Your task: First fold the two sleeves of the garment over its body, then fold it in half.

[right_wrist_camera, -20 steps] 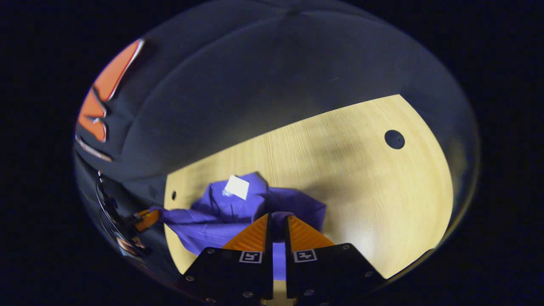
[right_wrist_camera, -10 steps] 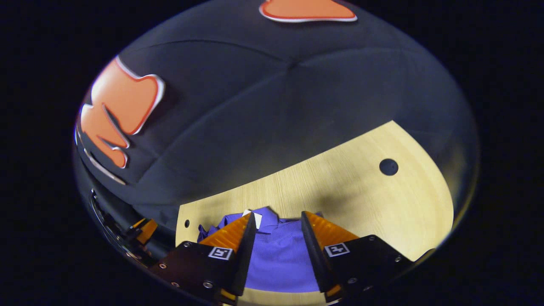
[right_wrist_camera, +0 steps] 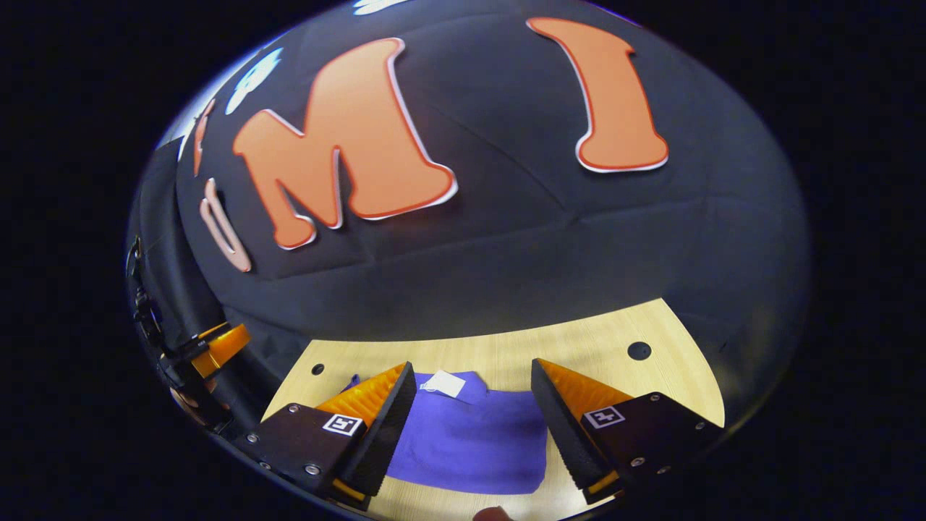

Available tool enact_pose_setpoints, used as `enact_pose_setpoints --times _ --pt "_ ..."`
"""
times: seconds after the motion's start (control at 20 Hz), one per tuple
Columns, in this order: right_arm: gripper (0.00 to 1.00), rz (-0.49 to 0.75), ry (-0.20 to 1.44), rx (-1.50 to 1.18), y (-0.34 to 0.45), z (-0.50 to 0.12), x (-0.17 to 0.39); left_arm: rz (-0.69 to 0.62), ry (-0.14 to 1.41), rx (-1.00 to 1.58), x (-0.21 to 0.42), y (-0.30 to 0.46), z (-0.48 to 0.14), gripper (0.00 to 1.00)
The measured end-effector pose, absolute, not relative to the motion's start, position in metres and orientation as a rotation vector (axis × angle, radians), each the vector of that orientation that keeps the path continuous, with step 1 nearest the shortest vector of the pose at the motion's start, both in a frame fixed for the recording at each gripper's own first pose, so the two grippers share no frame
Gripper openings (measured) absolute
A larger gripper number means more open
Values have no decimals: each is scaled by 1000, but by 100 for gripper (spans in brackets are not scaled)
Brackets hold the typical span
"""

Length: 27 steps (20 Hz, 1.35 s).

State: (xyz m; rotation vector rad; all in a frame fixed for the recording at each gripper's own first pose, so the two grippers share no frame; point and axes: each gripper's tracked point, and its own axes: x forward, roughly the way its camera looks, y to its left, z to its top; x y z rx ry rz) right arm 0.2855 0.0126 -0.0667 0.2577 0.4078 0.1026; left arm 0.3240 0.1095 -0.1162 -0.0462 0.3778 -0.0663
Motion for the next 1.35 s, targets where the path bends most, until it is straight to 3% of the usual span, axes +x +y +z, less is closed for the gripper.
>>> enact_pose_setpoints --times 0.25,0.7,1.35 --pt "95 100 241 183 29 -27 253 -47 292 -98 281 111 -88 96" --pt "95 130 115 124 72 -8 200 -88 92 -93 200 101 -40 97" --pt "94 178 19 69 118 -6 149 -135 105 -3 144 80 -61 96"
